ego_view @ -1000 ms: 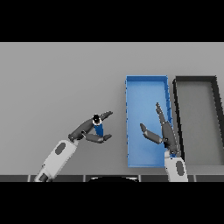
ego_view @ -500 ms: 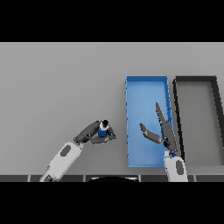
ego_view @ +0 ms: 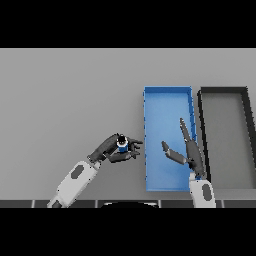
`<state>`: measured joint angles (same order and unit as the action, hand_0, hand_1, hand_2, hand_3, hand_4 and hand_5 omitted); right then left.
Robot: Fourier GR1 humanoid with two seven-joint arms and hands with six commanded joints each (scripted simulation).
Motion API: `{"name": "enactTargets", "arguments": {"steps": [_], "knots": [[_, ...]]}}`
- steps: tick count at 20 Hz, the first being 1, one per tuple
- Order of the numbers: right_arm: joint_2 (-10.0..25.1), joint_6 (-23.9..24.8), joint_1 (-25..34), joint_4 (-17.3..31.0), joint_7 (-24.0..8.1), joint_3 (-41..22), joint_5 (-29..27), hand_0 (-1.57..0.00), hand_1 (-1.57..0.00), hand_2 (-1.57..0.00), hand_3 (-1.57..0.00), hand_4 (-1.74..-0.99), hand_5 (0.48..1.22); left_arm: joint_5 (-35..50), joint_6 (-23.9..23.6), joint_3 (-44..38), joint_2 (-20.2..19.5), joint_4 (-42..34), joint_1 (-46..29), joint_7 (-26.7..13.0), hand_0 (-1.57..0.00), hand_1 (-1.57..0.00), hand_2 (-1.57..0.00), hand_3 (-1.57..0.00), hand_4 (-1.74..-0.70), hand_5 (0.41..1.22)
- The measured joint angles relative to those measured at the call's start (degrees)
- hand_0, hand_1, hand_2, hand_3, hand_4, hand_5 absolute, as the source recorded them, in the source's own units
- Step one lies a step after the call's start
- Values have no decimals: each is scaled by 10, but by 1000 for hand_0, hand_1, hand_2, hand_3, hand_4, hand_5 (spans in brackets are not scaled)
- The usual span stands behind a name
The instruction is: Pick up the blue pipe and place it into the blue bin.
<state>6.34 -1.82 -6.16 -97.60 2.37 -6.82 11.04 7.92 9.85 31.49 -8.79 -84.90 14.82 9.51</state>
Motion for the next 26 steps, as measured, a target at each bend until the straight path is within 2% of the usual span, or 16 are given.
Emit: {"name": "enactTargets", "arguments": {"steps": [2,5,6,7,10,12,13,15,17,20,22,24,26], "knots": [[-1,0,-1,-15,7,0,-4,1,1,1,1,-1144,601,0,-3,4,0,-23,6,-18,-1556,-1558,-1559,-1486,-1736,1216],[1,1,-1,-8,7,3,-2,1,1,1,1,-1133,606,3,-3,7,-2,-48,14,-58,-1563,-1564,-1565,-1495,-1738,1218],[4,1,-1,-8,13,5,-4,1,1,1,1,-1128,605,3,1,6,-9,-53,13,-59,-1565,-1566,-1566,-1496,-1739,1219],[2,4,-2,-10,5,7,-5,1,1,1,1,-1127,605,-3,0,11,-7,-52,10,-63,-1566,-1567,-1567,-1496,-1739,1219],[-2,7,-8,-20,-1,3,-3,1,1,1,1,-1178,605,-9,-3,10,-6,-48,7,-66,-1568,-1569,-1569,-1495,-1740,1219],[-4,7,-6,-29,-12,2,-4,1,1,1,1,-1176,605,-12,-2,8,-2,-40,16,-72,-1569,-1570,-1570,-1495,-1740,1219],[-6,8,-13,-33,-6,-1,-2,1,1,1,1,-1186,615,-11,2,8,-4,-42,11,-65,-1570,-1570,-1570,-1495,-1741,1220],[0,-23,-7,-47,12,9,-51,1,1,1,1,-1195,608,-16,1,11,-3,-46,9,-65,-1570,-1570,-1570,-1496,-1741,1220],[17,-84,3,-80,10,17,-138,1,1,1,1,-1231,572,-18,2,14,-1,-44,4,-73,-1570,-1571,-1571,-1496,-1741,1220],[73,-159,34,-136,-47,12,-225,1,1,1,1,-1303,515,-20,5,10,1,-37,13,-72,-1571,-1571,-1571,-1493,-1741,1221],[102,-184,69,-167,-106,-5,-261,1,1,1,1,-1319,501,-21,6,12,1,-41,12,-66,-1571,-1571,-1571,-1489,-1741,1221],[116,-201,103,-181,-147,-24,-281,1,1,1,1,-1306,502,-25,7,9,-6,-41,9,-57,-1571,-1571,-1571,-1487,-1741,1221],[116,-216,137,-183,-185,-48,-300,1,1,1,1,-1314,510,-24,5,9,-2,-48,15,-68,-1571,-1571,-1571,-1485,-1741,1221]]}}
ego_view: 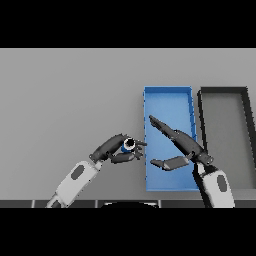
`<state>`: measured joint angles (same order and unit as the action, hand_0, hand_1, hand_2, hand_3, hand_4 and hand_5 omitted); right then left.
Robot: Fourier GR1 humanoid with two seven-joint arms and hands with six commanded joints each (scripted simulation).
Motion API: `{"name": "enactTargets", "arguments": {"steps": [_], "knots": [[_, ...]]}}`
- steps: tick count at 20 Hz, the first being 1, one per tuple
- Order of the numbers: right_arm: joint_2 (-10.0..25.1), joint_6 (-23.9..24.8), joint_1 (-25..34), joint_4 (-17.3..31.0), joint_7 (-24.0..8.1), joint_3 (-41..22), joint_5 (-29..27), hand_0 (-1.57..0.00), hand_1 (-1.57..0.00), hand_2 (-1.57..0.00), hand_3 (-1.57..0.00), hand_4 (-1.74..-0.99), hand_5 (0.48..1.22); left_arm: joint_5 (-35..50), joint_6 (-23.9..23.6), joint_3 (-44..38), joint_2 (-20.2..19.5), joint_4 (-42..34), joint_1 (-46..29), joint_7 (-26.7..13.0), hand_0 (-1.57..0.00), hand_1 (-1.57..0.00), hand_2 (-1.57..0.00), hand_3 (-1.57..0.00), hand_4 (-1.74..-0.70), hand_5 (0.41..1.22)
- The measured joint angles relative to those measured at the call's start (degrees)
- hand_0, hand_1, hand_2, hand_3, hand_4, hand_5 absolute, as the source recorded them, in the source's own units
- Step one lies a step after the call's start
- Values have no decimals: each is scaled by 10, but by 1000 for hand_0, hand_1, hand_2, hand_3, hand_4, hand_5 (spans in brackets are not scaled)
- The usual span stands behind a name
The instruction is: Pick up the blue pipe and place it into the blue bin.
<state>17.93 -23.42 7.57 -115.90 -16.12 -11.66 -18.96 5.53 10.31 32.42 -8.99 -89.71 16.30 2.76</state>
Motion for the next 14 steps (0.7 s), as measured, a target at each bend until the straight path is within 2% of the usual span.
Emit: {"name": "enactTargets", "arguments": {"steps": [2,4,7,8,10,14], "knots": [[2,-13,40,3,-14,-18,4,1,1,1,1,-1306,521,4,5,-3,2,8,6,-10,-1571,-1571,-1571,-1484,-1741,1221],[-10,-24,75,19,-29,-44,25,1,1,1,1,-1276,527,-1,7,1,1,6,0,-5,-1571,-1571,-1571,-1486,-1741,1221],[-25,-37,104,34,-41,-66,24,1,1,1,1,-1232,531,7,19,0,-2,4,-6,15,-1571,-1571,-1571,-1516,-1741,1221],[-35,-38,112,35,-51,-76,22,1,1,1,1,-1230,532,10,19,-3,5,12,5,8,-1571,-1571,-1571,-1525,-1741,1221],[-48,-41,147,58,-64,-83,24,1,1,1,1,-1225,529,12,27,-1,4,13,0,12,-1571,-1571,-1571,-1536,-1741,1221],[-83,-51,191,115,-67,-96,42,1,-12,-29,-2,-1222,506,-7,25,-3,-9,11,2,15,-1571,-1571,-1571,-1535,-1737,1221]]}}
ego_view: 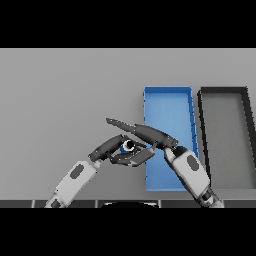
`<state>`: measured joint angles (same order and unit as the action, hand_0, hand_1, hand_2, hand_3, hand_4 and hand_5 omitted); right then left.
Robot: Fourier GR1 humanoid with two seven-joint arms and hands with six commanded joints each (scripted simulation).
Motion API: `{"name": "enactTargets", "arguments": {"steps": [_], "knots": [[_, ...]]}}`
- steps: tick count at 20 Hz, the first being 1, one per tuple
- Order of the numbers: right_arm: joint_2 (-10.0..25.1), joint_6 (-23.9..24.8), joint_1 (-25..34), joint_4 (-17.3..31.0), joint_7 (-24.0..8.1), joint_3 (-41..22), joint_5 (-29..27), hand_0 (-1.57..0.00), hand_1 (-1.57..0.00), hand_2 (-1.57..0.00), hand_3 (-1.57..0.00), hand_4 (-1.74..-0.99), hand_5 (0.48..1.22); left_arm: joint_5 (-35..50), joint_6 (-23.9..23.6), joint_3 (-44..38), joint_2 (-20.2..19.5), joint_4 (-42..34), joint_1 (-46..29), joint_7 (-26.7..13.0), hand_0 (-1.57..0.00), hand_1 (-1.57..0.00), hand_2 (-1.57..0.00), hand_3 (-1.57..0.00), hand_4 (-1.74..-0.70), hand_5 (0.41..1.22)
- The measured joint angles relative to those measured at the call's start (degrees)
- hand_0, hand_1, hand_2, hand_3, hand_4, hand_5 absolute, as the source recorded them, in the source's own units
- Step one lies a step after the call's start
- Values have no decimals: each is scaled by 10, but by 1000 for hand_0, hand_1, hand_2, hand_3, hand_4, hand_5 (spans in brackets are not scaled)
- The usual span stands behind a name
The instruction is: Pick up the blue pipe and place it into the blue bin.
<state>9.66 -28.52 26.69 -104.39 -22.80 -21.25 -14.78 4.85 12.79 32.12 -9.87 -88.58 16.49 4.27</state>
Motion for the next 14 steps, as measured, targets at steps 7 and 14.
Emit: {"name": "enactTargets", "arguments": {"steps": [7,14], "knots": [[-33,-34,61,49,6,-12,-17,-1025,-1013,-1038,-868,-1530,606,-28,18,8,-20,-9,11,-61,-935,-879,-863,-781,-1574,1221],[-43,-44,54,56,1,-14,-43,-1456,-1454,-1459,-1410,-1447,1059,12,6,-15,19,-2,-2,5,-1438,-1426,-1348,-1405,-1706,1221]]}}
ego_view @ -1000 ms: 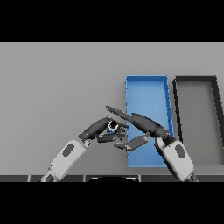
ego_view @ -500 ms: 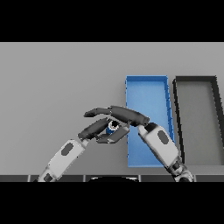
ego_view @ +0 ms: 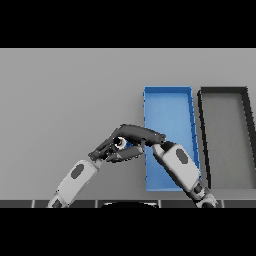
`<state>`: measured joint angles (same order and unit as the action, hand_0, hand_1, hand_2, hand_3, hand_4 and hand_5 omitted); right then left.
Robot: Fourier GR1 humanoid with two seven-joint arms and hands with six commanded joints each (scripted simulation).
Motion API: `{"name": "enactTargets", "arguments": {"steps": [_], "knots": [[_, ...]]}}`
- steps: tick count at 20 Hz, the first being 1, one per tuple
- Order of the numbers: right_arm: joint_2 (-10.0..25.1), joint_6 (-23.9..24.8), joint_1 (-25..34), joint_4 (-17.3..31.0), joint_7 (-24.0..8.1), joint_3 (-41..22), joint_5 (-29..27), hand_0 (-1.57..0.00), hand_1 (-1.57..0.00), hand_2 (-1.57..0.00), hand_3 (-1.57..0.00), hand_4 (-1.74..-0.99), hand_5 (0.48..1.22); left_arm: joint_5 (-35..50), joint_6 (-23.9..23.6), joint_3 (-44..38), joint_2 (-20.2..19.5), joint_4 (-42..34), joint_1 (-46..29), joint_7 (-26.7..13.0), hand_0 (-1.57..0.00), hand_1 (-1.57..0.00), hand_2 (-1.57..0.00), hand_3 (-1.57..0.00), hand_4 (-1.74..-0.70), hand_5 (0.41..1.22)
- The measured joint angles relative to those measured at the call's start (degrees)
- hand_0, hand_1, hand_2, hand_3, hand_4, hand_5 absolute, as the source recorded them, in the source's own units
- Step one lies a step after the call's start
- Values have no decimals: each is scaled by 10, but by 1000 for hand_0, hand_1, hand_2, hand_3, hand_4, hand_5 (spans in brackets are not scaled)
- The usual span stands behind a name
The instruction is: Pick up the blue pipe and place it into the blue bin.
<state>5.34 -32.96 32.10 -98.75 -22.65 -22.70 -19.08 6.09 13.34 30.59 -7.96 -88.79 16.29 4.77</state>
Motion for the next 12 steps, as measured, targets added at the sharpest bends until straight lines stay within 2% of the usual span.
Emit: {"name": "enactTargets", "arguments": {"steps": [1,4,5,7,9,10,11,12], "knots": [[0,-2,-2,-1,13,-4,22,-1479,-1477,-1482,-1442,-1457,1092,1,1,-1,-6,-2,1,-10,-1464,-1455,-1372,-1438,-1713,1221],[-4,-3,-14,-12,15,-10,37,-1524,-1523,-1525,-1505,-1475,1155,2,2,1,-10,-1,-2,-5,-1516,-1512,-1388,-1503,-1727,1221],[-6,-3,-17,-8,27,-5,34,-1533,-1533,-1534,-1518,-1480,1168,9,4,1,-11,-7,-6,-15,-1435,-1354,-1221,-1333,-1648,1221],[-14,1,-14,-8,11,8,12,-1547,-1546,-1548,-1537,-1487,1187,-13,-2,9,-22,-9,2,5,-925,-866,-781,-853,-1415,1221],[-18,-9,-22,-12,3,11,15,-1556,-1555,-1556,-1549,-1490,1199,-44,23,18,-46,-2,18,9,-592,-554,-500,-546,-1216,1221],[-24,-10,-22,-14,-13,11,19,-1559,-1558,-1559,-1554,-1491,1204,-56,31,22,-52,0,19,21,-473,-443,-399,-436,-1143,1187],[-27,-17,-25,-17,-4,15,26,-1561,-1561,-1561,-1557,-1492,1207,-64,32,21,-56,3,19,35,-378,-354,-319,-349,-1088,1113],[-32,-21,-34,-21,9,13,34,-1563,-1563,-1563,-1560,-1493,1210,-68,34,20,-58,5,20,31,-303,-283,-255,-279,-1041,1020]]}}
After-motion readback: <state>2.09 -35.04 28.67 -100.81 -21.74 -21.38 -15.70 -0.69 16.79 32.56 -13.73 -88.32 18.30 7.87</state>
